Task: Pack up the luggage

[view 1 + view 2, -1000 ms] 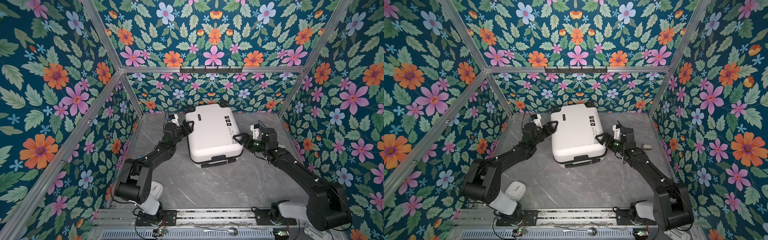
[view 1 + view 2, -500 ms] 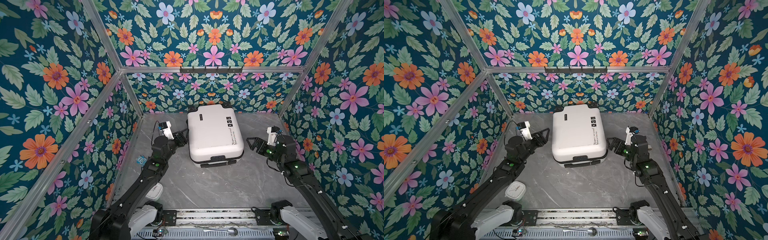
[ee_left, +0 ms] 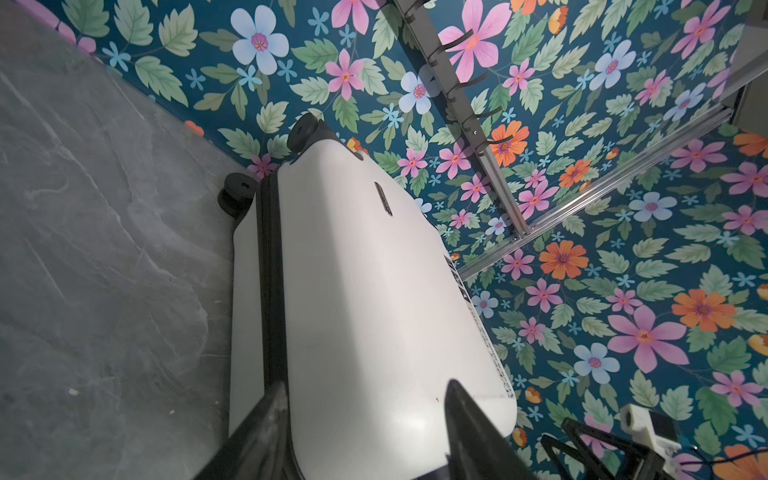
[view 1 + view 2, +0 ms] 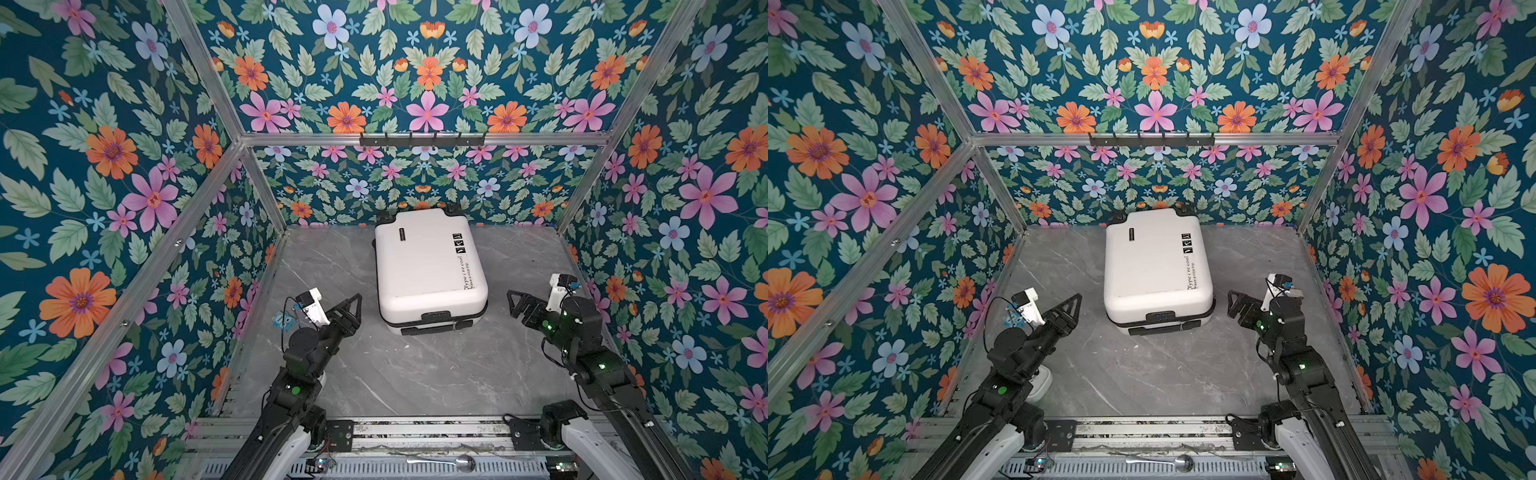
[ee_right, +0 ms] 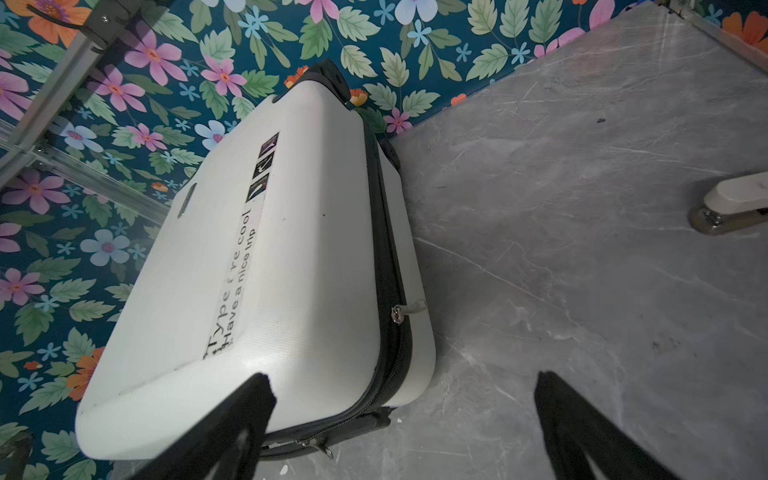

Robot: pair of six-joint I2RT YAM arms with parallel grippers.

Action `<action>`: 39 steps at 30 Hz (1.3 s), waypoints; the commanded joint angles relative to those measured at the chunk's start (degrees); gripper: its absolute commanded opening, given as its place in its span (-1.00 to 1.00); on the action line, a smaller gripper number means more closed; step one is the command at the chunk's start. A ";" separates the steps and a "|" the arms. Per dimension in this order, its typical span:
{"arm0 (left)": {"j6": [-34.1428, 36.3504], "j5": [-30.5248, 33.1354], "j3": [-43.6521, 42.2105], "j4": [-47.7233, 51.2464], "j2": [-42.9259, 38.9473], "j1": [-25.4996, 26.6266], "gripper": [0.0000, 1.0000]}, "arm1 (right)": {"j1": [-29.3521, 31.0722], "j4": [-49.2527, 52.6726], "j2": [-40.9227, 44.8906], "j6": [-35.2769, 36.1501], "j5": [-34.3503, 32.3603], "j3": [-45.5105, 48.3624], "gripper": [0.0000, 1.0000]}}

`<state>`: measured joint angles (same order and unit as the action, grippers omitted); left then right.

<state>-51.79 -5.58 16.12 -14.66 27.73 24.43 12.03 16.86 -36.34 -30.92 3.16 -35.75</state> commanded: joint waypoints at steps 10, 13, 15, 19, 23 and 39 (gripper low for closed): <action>-16.50 35.40 -14.24 -27.88 13.14 39.15 0.07 | 24.69 -11.74 -1.61 -1.22 -11.65 9.88 0.62; -17.74 38.72 -14.07 -43.03 26.68 43.85 0.07 | 29.87 -15.57 -2.96 -1.14 -15.22 12.40 0.59; -21.11 38.24 -13.54 -54.08 36.57 44.60 0.06 | 31.17 -18.64 -3.59 -2.05 -15.69 14.58 0.56; -25.06 37.44 -12.19 -79.81 57.81 45.70 -0.02 | 31.39 -21.76 -3.88 -3.22 -16.06 17.28 0.49; -31.73 36.44 -8.19 -81.32 68.73 46.49 -0.04 | 31.37 -22.40 -1.33 -3.19 -17.58 19.08 0.45; -39.87 38.32 -0.76 -81.50 81.78 47.21 0.05 | 31.39 -19.34 7.75 -1.78 -19.99 22.06 0.45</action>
<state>-90.06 31.53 15.40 -92.58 109.01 71.61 43.38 -1.48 -28.12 -33.87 -16.12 -14.04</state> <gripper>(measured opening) 0.521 0.722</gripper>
